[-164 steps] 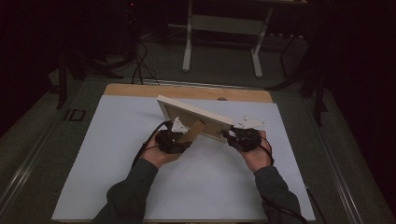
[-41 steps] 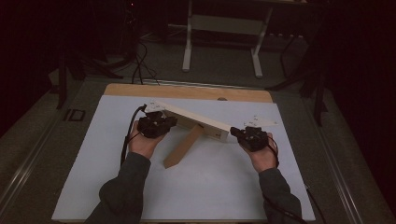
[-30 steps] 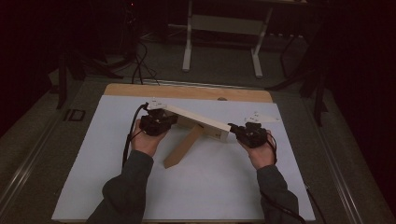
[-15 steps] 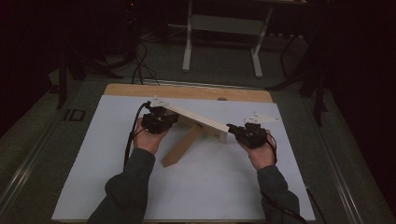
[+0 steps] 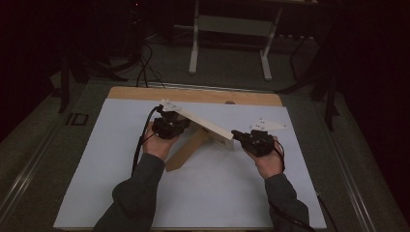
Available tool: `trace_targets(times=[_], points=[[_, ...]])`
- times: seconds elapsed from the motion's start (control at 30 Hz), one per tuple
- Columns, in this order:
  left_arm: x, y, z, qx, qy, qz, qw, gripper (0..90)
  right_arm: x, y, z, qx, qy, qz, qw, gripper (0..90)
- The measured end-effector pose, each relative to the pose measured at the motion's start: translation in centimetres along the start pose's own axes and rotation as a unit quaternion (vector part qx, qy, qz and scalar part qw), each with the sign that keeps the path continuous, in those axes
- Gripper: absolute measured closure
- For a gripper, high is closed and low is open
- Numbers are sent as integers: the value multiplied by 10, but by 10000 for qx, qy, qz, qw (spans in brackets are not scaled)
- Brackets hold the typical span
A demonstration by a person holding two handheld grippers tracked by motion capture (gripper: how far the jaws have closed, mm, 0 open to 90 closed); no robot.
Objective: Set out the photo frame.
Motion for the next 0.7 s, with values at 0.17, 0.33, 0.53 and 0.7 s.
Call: trace_targets(times=[0.17, 0.33, 0.53, 0.7], points=[[-5, 0, -1, 28, 35, -73, 10000, 885, 3, -2, 1, -34, -22, 44, 10000, 900], [-8, 1, -3, 84, 60, -151, 9998, 889, 7, -3, 2, -68, -63, 47, 9999, 900], [-13, 2, -5, 111, 86, -218, 9997, 894, 11, -5, 1, -110, -99, 87, 9999, 900], [-20, 4, -6, 151, 111, -308, 9994, 895, 13, -7, 1, -145, -126, 89, 9998, 900]])
Point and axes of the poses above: each handheld gripper's, and its own axes: z roughly backward along the jaws, y roughly out of its underside, x roughly to its left, the point moved 2 cm from there along -z, roughly forward along the jaws, and after that the axes turned 13 degrees about z, right-handed, at the moved point
